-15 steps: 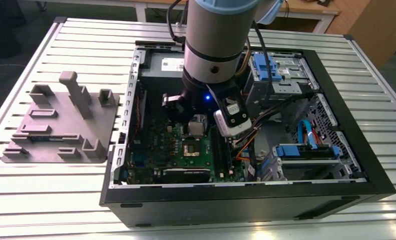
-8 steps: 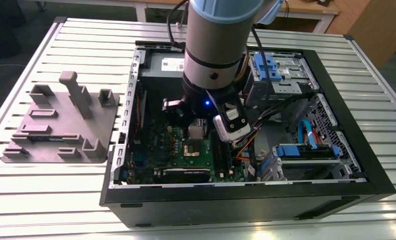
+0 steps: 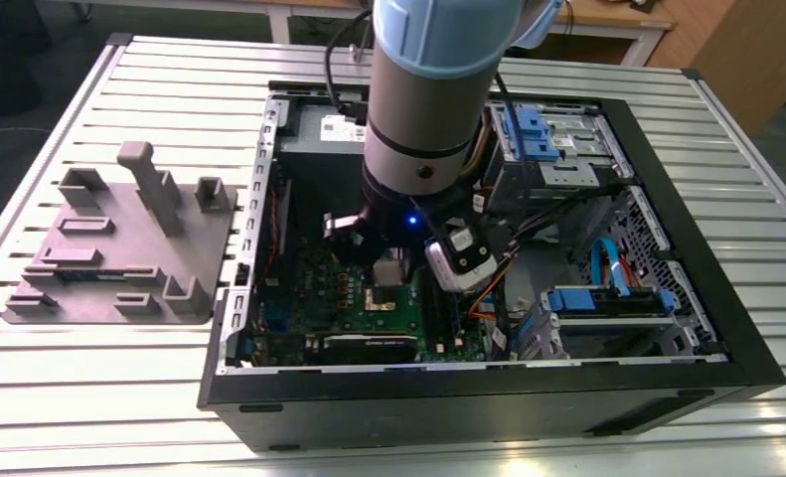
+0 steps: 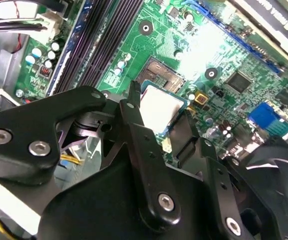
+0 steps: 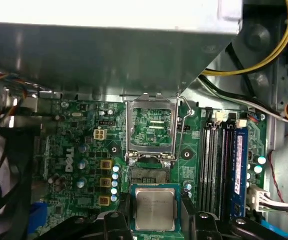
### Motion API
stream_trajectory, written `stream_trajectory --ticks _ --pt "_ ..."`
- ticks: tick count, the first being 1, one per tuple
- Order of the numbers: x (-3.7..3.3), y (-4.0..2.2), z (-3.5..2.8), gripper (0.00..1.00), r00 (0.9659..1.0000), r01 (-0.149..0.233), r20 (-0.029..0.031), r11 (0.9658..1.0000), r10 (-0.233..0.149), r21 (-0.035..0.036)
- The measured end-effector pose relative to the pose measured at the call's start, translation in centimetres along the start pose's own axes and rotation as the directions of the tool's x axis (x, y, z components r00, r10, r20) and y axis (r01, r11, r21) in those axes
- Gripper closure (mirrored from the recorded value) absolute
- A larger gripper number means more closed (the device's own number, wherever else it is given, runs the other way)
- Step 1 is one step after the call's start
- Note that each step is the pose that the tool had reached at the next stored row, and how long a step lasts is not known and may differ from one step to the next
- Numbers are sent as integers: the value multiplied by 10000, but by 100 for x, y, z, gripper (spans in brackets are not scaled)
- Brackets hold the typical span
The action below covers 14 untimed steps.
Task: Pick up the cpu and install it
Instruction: 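Place the cpu into insertion slot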
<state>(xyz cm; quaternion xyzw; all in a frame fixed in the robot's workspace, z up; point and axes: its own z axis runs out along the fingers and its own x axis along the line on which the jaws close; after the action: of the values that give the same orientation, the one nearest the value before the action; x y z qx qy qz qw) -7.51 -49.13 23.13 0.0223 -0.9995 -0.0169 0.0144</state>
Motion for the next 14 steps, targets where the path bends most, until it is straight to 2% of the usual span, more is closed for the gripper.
stream_trajectory --ticks 10,14 --pt "9 -21 181 53 9997 -226 8 9997 226 -5" --pt "10 -23 254 53 9990 -443 15 9990 443 -11"
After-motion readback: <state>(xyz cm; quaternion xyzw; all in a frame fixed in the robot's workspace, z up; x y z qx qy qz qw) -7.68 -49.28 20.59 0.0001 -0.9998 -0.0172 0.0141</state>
